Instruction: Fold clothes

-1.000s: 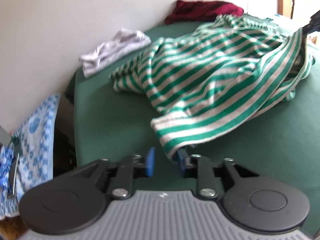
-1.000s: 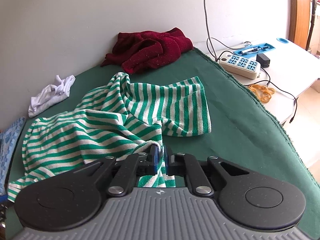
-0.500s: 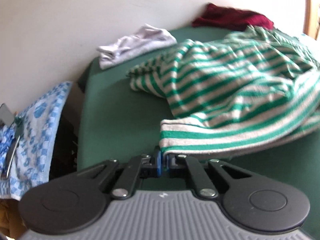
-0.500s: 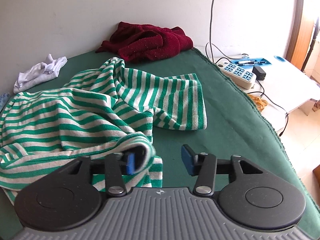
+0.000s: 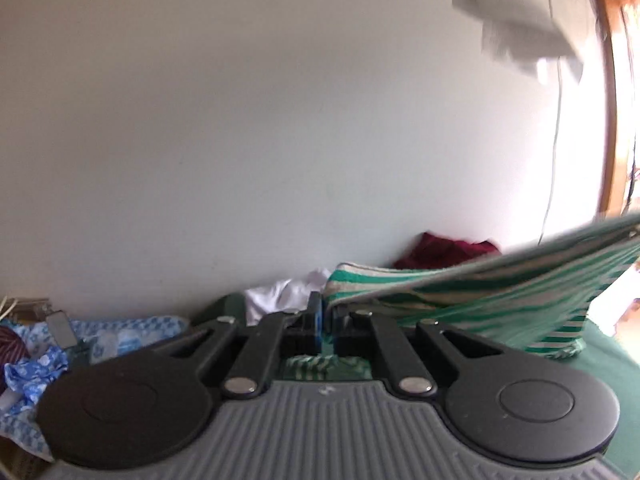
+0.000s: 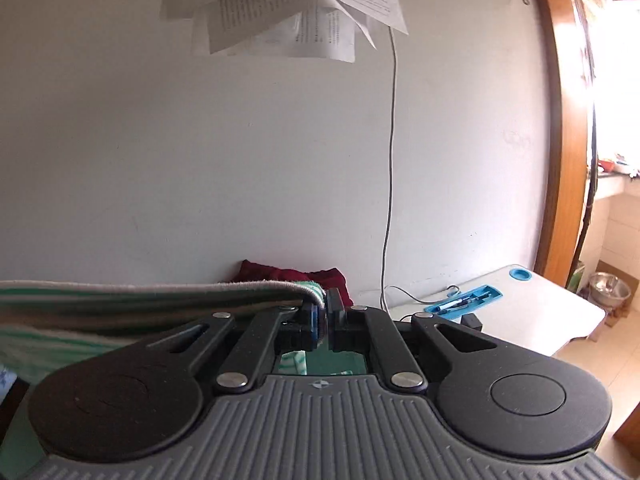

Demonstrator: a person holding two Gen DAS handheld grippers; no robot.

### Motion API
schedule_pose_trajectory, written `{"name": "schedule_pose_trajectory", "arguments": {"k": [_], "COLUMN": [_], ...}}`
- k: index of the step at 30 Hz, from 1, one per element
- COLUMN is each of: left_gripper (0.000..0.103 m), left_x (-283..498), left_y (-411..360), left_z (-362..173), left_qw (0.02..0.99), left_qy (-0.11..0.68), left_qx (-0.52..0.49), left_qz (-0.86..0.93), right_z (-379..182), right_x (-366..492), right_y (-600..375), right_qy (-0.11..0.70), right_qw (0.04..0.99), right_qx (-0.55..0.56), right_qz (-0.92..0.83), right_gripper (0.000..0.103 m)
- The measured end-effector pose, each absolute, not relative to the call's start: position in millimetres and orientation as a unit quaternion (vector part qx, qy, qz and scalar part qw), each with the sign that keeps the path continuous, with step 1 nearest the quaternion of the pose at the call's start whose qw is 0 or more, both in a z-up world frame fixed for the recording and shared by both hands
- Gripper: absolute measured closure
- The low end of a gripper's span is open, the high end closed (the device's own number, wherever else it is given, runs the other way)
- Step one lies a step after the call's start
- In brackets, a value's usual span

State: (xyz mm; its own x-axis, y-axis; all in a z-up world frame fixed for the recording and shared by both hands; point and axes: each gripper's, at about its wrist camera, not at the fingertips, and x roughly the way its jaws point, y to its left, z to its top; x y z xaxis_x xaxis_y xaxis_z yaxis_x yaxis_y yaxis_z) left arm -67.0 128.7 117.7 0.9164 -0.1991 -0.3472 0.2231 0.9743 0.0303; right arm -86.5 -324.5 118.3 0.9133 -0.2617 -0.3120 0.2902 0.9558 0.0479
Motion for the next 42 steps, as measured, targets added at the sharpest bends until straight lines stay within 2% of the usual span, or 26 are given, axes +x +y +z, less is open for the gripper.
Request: {"name": "schedule_pose_trajectory", "arguments": {"k": [4,8,15,19,22,25,30,32,35,38,42], "left_gripper": [0.099,0.099,0.099,0.099,0.099,0.099,0.099,0.099,0.099,0.099,0.099], "left_x": [-83,-110,-172,-215,-235,-258,-275,-255,-213,-132,-4], "left_y": [118,109,97,81,69,63,75,79,81,91,109], "left_z": [108,87,29,2,15,48,130,146,156,141,144], "left_qw": [0.968,0.958,0.923,0.914,0.923,0.942,0.966,0.968,0.965,0.954,0.947], "left_qy": [0.212,0.257,0.379,0.404,0.384,0.336,0.255,0.249,0.256,0.297,0.32], "left_qx": [0.056,0.062,0.046,0.017,-0.013,-0.016,-0.035,-0.024,-0.002,0.021,-0.013], "left_qz": [-0.119,-0.114,-0.046,-0.01,0.0,0.011,0.03,0.038,0.048,0.041,0.011], "right_z": [127,103,26,-15,-33,-3,93,125,143,142,140], "right_x": [-109,-126,-142,-175,-187,-194,-191,-180,-134,-62,35], "right_y": [-330,-325,-348,-357,-366,-366,-373,-371,-367,-357,-344], "right_qy": [0.146,0.18,0.329,0.391,0.414,0.365,0.287,0.265,0.266,0.282,0.303], "right_qw": [0.977,0.974,0.938,0.914,0.901,0.924,0.951,0.96,0.961,0.957,0.951], "right_qx": [0.074,0.046,0.063,0.084,0.12,0.118,0.103,0.073,0.053,0.045,0.033], "right_qz": [-0.133,-0.133,-0.096,-0.067,-0.05,-0.015,0.043,0.051,0.059,0.057,0.054], "right_gripper": [0.1,0.1,0.1,0.1,0.1,0.1,0.1,0.1,0.1,0.1,0.1]}}
